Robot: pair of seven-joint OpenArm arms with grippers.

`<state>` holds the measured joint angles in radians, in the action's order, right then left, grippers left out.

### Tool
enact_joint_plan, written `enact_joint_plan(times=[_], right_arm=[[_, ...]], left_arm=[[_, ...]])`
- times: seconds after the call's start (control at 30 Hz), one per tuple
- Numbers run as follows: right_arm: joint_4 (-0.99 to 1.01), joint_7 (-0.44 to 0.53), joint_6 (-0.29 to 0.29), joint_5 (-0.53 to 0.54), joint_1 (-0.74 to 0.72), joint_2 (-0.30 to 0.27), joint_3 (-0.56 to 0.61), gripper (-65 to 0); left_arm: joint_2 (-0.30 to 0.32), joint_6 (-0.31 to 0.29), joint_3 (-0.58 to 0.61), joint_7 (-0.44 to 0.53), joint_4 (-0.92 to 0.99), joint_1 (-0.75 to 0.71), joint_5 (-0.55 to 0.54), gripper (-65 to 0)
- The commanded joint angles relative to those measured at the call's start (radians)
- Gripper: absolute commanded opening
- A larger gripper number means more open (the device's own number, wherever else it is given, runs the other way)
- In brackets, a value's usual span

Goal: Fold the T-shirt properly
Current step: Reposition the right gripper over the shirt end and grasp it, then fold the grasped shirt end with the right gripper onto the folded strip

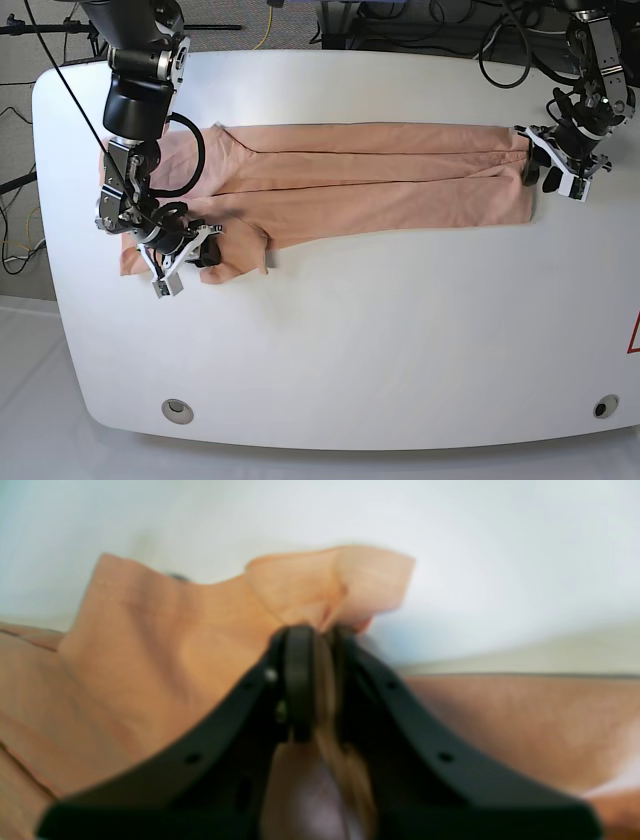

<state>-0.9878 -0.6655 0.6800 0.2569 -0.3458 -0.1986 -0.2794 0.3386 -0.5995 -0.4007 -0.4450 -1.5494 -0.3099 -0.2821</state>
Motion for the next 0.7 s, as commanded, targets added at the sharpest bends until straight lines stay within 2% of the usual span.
enact_joint_plan(times=[0.0, 0.07, 0.67], right_arm=[[-0.029, -0.012, 0.008, 0.003, -0.023, -0.01, 0.0, -64.7], [-0.087, -0.068, 0.013, 0.007, -0.01, -0.006, -0.003, -65.0], [-0.512, -0.291, 0.018, 0.007, 0.111, 0.008, -0.005, -65.0]], left_arm=[[0.016, 0.0, -0.006, 0.022, -0.015, 0.006, -0.012, -42.6], [0.014, 0.002, -0.008, 0.015, -0.015, 0.003, -0.015, -42.5], [0.016, -0.001, -0.007, 0.011, -0.014, 0.002, -0.009, -42.5]])
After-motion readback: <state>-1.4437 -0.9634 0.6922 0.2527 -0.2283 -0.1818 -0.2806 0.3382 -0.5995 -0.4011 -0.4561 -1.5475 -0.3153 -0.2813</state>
